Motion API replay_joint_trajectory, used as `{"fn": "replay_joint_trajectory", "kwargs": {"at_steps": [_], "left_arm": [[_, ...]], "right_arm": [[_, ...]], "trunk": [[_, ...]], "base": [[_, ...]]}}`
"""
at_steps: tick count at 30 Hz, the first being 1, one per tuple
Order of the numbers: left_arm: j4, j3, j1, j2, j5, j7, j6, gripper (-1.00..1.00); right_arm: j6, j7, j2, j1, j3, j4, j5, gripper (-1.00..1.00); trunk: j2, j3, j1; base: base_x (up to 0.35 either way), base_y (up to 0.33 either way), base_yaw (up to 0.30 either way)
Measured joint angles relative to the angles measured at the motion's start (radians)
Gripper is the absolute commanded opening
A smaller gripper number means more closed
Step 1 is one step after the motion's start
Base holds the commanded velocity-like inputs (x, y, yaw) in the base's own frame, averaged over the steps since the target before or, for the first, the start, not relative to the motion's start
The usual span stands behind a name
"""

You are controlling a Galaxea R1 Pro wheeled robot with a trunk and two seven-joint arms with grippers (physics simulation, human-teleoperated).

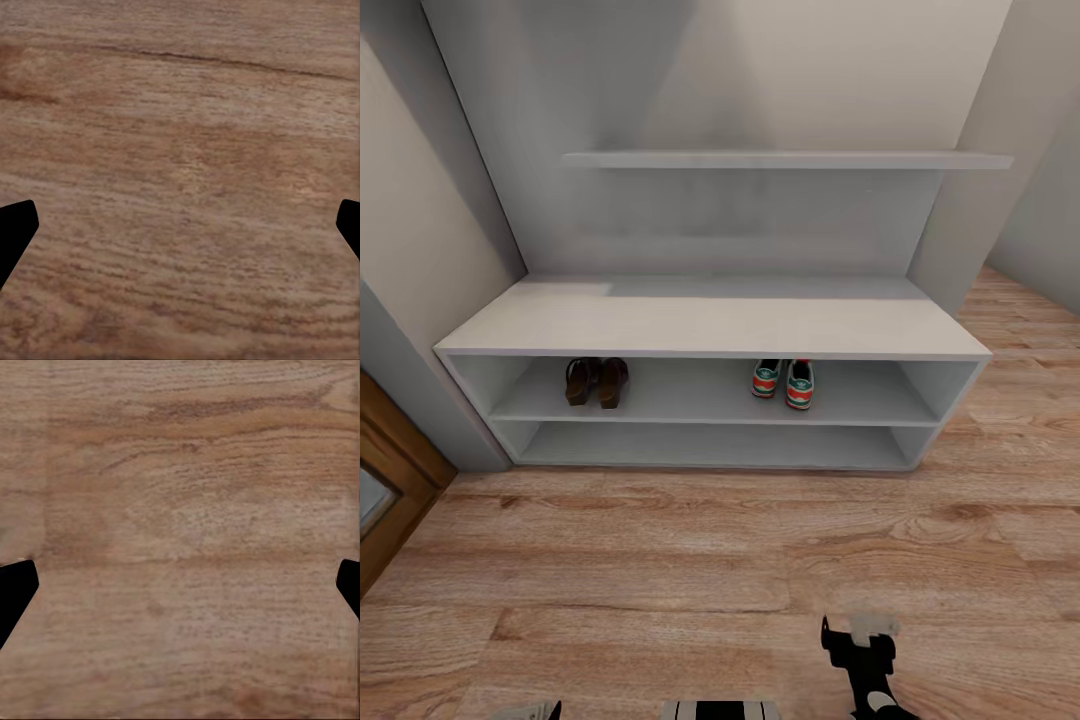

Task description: Pick up the two gym shoes and the two sandals from the corridor floor and place them onto the hallstand (shoe rack) in the corridor, making sure they are on the rack and not on the floor. Arrange them so the two gym shoes are next to each other and the two sandals are next to each other.

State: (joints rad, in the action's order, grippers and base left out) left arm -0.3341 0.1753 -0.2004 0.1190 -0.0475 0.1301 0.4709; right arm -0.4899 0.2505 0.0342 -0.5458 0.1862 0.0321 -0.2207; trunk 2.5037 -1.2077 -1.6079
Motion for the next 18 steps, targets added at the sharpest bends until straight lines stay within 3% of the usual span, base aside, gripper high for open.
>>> {"fn": "replay_joint_trajectory", "kwargs": {"at_steps": [18], "left_arm": [[0.002,-0.002,0.001,-0.003,0.002,0.001,0.0,1.0]], "right_arm": [[-0.007,0.001,-0.001,0.055,-0.001,-0.004,-0.002,1.0]], "trunk": [[0.0,0.0,0.0]], "base": [[0.0,0.0,0.0]]}}
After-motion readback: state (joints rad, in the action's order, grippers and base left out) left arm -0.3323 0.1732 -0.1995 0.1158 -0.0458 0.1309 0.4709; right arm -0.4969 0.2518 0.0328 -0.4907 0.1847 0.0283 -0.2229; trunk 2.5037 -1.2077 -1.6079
